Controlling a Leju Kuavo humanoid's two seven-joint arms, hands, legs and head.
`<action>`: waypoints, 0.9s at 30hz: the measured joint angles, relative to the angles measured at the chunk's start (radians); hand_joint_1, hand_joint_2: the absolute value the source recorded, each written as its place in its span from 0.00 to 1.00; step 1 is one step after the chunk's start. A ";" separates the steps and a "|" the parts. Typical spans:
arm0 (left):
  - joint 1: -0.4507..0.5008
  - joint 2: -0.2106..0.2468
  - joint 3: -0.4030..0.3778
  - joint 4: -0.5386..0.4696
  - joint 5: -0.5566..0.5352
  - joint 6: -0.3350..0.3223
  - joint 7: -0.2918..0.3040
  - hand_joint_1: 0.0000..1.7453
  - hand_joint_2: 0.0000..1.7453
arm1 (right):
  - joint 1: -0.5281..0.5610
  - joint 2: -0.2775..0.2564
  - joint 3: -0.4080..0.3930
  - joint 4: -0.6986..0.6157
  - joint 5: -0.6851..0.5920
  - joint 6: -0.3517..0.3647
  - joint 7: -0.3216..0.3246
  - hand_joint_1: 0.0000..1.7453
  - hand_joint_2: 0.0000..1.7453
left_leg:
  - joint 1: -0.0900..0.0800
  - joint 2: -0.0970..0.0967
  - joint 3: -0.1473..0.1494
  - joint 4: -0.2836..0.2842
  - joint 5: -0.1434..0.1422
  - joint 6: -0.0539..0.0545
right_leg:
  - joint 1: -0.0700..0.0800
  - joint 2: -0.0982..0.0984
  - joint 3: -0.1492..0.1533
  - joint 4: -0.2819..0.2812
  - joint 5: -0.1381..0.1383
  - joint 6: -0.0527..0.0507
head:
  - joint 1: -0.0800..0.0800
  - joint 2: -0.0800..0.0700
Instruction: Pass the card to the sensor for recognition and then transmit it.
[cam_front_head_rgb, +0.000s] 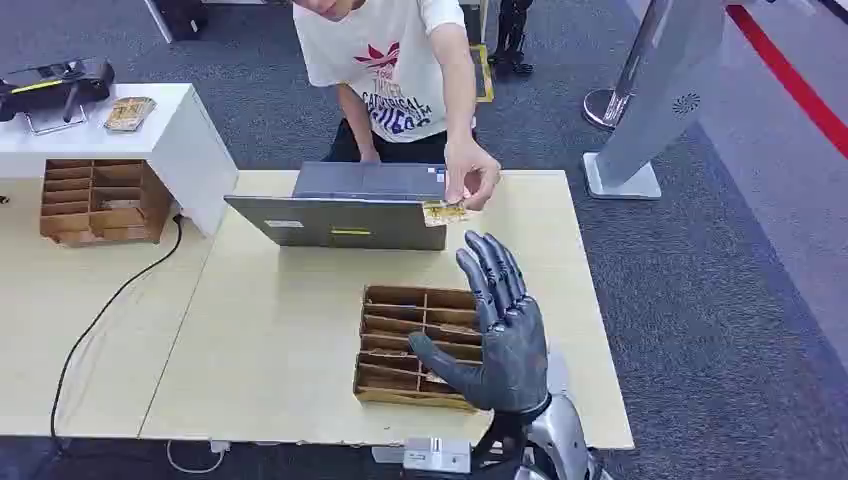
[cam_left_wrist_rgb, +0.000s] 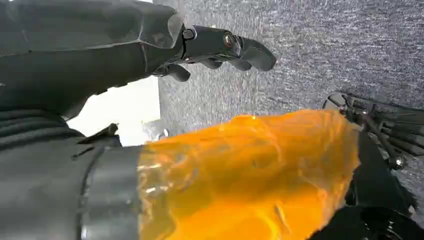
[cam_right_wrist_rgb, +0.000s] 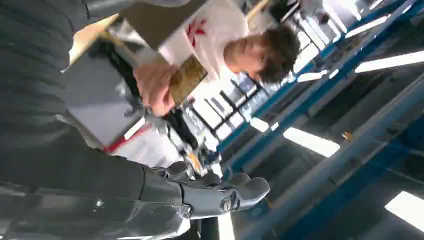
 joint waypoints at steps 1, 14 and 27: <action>0.000 0.000 -0.003 0.000 -0.005 0.000 0.000 0.00 0.00 | -0.014 0.000 0.001 0.009 0.037 -0.009 0.014 0.00 1.00 | 0.000 0.000 0.000 0.000 0.000 0.000 | 0.000 0.000 0.000 0.000 0.000 0.000 | 0.000 0.000; -0.001 -0.003 -0.052 0.000 -0.053 -0.003 0.010 0.00 0.00 | -0.220 0.002 0.026 0.201 0.240 0.036 0.118 0.00 1.00 | 0.000 0.000 0.000 0.000 0.001 0.000 | 0.000 0.000 0.000 0.000 0.000 0.000 | 0.000 0.000; -0.011 -0.003 -0.081 0.000 -0.076 -0.006 0.024 0.00 0.00 | -0.378 0.011 0.069 0.352 0.333 0.087 0.153 0.06 1.00 | 0.000 0.000 0.000 0.000 0.001 0.000 | 0.000 0.000 0.000 0.000 0.000 0.000 | 0.000 0.000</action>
